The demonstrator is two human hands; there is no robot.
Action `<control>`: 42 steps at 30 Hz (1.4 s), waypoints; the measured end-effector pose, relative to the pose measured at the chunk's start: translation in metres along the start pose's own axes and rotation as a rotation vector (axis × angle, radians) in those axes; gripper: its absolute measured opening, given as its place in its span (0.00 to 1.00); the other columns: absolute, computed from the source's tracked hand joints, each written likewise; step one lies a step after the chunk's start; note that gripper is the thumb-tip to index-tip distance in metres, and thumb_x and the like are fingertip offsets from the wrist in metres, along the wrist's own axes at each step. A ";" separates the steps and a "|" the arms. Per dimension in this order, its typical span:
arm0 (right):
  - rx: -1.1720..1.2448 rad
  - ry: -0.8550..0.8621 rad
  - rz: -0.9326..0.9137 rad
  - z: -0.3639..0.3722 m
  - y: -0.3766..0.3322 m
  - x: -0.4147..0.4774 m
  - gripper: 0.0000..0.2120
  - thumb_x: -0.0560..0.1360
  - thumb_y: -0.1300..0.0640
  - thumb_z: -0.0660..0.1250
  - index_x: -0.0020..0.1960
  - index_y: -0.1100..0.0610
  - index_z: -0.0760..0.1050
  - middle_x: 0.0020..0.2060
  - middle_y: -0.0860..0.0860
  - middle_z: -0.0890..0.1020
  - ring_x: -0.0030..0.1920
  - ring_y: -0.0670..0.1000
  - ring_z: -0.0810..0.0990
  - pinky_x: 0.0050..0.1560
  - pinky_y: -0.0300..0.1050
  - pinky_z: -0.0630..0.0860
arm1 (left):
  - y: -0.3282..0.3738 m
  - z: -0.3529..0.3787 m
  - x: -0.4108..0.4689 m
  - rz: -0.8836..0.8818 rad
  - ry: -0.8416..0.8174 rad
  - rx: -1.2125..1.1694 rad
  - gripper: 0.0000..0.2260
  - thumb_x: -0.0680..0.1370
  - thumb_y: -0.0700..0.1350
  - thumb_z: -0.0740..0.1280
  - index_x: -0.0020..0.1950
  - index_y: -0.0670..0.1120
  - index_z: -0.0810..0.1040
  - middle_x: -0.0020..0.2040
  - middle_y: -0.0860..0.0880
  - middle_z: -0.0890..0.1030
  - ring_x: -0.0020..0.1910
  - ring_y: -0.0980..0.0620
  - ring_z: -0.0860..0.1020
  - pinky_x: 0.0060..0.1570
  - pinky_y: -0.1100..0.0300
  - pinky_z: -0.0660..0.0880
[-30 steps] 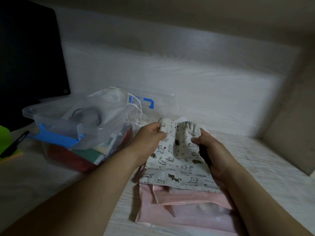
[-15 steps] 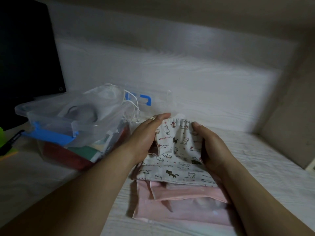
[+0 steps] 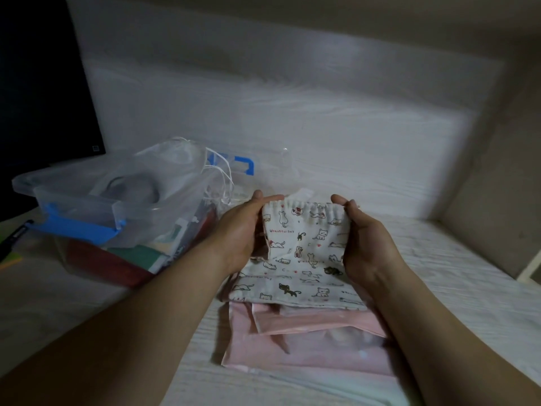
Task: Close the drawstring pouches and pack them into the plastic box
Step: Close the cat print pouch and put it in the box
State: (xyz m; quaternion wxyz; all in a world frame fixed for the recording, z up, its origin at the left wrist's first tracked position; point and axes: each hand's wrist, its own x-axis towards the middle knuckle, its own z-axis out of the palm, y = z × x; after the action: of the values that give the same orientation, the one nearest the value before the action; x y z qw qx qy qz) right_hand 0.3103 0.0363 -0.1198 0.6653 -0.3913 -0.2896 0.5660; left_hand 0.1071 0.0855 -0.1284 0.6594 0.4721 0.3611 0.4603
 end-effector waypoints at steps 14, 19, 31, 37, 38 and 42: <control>0.466 0.153 0.001 -0.008 -0.007 0.000 0.19 0.83 0.57 0.58 0.33 0.53 0.64 0.25 0.48 0.61 0.25 0.49 0.66 0.37 0.45 0.78 | 0.006 -0.006 0.001 0.009 0.030 -0.453 0.22 0.88 0.54 0.56 0.35 0.47 0.67 0.29 0.48 0.70 0.30 0.50 0.77 0.51 0.49 0.82; 0.214 0.128 0.002 -0.002 -0.001 0.001 0.18 0.82 0.58 0.57 0.35 0.52 0.60 0.27 0.47 0.55 0.25 0.48 0.57 0.22 0.39 0.61 | 0.008 0.003 -0.002 0.072 0.039 -0.146 0.23 0.87 0.55 0.57 0.33 0.50 0.64 0.28 0.51 0.58 0.27 0.52 0.54 0.26 0.60 0.54; -0.760 -0.164 -0.349 0.039 -0.005 -0.040 0.18 0.84 0.46 0.59 0.51 0.52 0.86 0.46 0.47 0.87 0.46 0.43 0.84 0.42 0.40 0.78 | -0.022 0.025 0.008 0.320 -0.271 0.912 0.20 0.78 0.65 0.58 0.52 0.54 0.83 0.47 0.48 0.85 0.50 0.43 0.84 0.54 0.37 0.80; -0.654 -0.121 -0.380 0.035 0.002 -0.025 0.17 0.85 0.46 0.59 0.62 0.51 0.82 0.53 0.49 0.87 0.54 0.47 0.85 0.56 0.44 0.82 | -0.016 0.026 -0.001 0.208 -0.187 0.701 0.23 0.80 0.68 0.55 0.51 0.53 0.82 0.47 0.51 0.86 0.50 0.50 0.84 0.56 0.49 0.80; -0.616 -0.087 -0.307 0.033 0.005 -0.021 0.18 0.85 0.43 0.59 0.61 0.53 0.81 0.51 0.51 0.87 0.53 0.51 0.86 0.57 0.51 0.82 | -0.015 0.025 -0.001 0.167 -0.151 0.603 0.21 0.83 0.64 0.56 0.48 0.52 0.81 0.42 0.55 0.85 0.44 0.57 0.84 0.48 0.58 0.79; -0.910 -0.127 -0.197 0.021 0.013 -0.018 0.13 0.81 0.49 0.67 0.51 0.59 0.81 0.39 0.50 0.85 0.40 0.49 0.83 0.45 0.46 0.78 | -0.008 0.025 -0.004 0.074 -0.081 0.336 0.21 0.86 0.54 0.56 0.33 0.51 0.64 0.25 0.51 0.66 0.24 0.53 0.57 0.31 0.56 0.49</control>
State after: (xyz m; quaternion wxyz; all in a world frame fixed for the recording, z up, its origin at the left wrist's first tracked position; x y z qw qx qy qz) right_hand 0.2828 0.0239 -0.1186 0.4577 -0.5785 -0.5842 0.3384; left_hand 0.1304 0.0730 -0.1284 0.5678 0.6068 0.3886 0.3980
